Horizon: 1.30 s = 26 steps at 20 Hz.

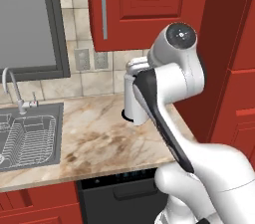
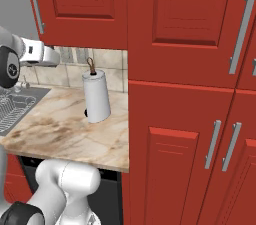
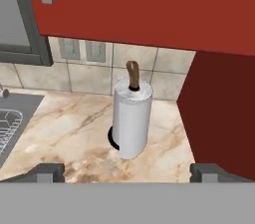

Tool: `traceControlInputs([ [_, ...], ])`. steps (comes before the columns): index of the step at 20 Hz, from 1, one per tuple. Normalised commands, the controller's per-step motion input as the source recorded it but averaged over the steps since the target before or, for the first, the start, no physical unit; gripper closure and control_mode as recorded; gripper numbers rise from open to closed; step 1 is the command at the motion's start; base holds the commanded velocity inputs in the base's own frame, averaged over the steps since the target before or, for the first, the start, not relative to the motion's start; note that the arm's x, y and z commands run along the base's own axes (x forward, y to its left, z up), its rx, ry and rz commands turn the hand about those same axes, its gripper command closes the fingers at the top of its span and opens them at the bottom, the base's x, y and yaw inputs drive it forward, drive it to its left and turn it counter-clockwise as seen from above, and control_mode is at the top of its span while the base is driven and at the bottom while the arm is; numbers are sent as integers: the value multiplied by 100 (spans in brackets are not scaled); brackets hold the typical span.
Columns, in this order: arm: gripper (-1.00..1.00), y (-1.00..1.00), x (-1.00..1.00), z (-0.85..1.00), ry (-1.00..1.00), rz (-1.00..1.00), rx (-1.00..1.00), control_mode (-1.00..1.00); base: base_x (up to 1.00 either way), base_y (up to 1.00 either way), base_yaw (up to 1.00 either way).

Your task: Open the cabinet, pick the kettle from the cabinet, and place it in the sink.

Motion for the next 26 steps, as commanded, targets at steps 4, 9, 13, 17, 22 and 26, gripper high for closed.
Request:
traceControlInputs([
  [4, -100, 24, 4, 15, -26, 0, -2, -100, 0, 0, 0],
  [9, -100, 25, 8, 17, -19, -1, 0, -100, 0, 0, 0],
  [13, -100, 33, 13, 25, -2, -8, 0, -100, 0, 0, 0],
  [17, -100, 29, 18, 27, 0, -6, 0, -100, 0, 0, 0],
  [22, -100, 26, 24, 29, 1, -2, 0, -100, 0, 0, 0],
  [26, -100, 25, 25, 27, 3, 0, 0, -100, 0, 0, 0],
])
